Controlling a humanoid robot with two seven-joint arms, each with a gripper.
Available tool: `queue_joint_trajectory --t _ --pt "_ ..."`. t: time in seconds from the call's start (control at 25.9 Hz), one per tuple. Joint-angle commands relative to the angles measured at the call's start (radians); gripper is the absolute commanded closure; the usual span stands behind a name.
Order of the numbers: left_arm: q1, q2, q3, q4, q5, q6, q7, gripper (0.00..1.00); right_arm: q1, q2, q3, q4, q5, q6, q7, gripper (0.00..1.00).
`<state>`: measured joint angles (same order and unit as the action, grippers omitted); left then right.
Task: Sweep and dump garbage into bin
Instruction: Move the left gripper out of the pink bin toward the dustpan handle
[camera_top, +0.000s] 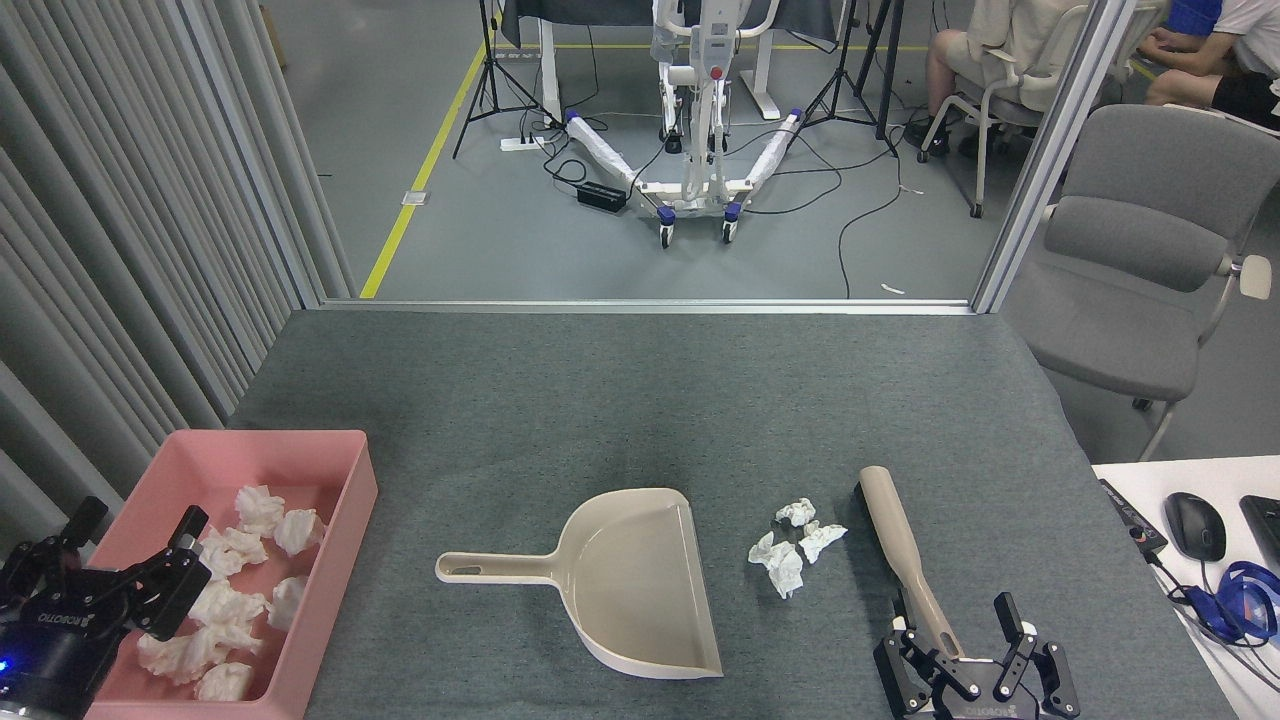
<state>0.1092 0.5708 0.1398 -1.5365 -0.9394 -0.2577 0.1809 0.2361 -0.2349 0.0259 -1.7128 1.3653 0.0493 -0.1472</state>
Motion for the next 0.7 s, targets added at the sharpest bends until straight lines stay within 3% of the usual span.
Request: queue_joint_trajectory --t 0.0,0.19,0.66 --pt "0.004 0.006 0.0 0.001 -0.005 -0.009 -0.003 0.0 0.008 -0.009 -0.003 0.005 -0.002 -0.002 -0.005 0.02" --pt "0.007 0.007 0.0 -0.001 -0.005 -0.008 -0.001 0.0 0.008 -0.03 -0.004 0.027 -0.043 -0.005 -0.005 0.02" --pt "0.079 -0.006 -0.019 -0.111 0.005 -0.046 0.003 0.0 0.006 -0.041 -0.003 0.061 -0.058 -0.006 -0.008 0.02"
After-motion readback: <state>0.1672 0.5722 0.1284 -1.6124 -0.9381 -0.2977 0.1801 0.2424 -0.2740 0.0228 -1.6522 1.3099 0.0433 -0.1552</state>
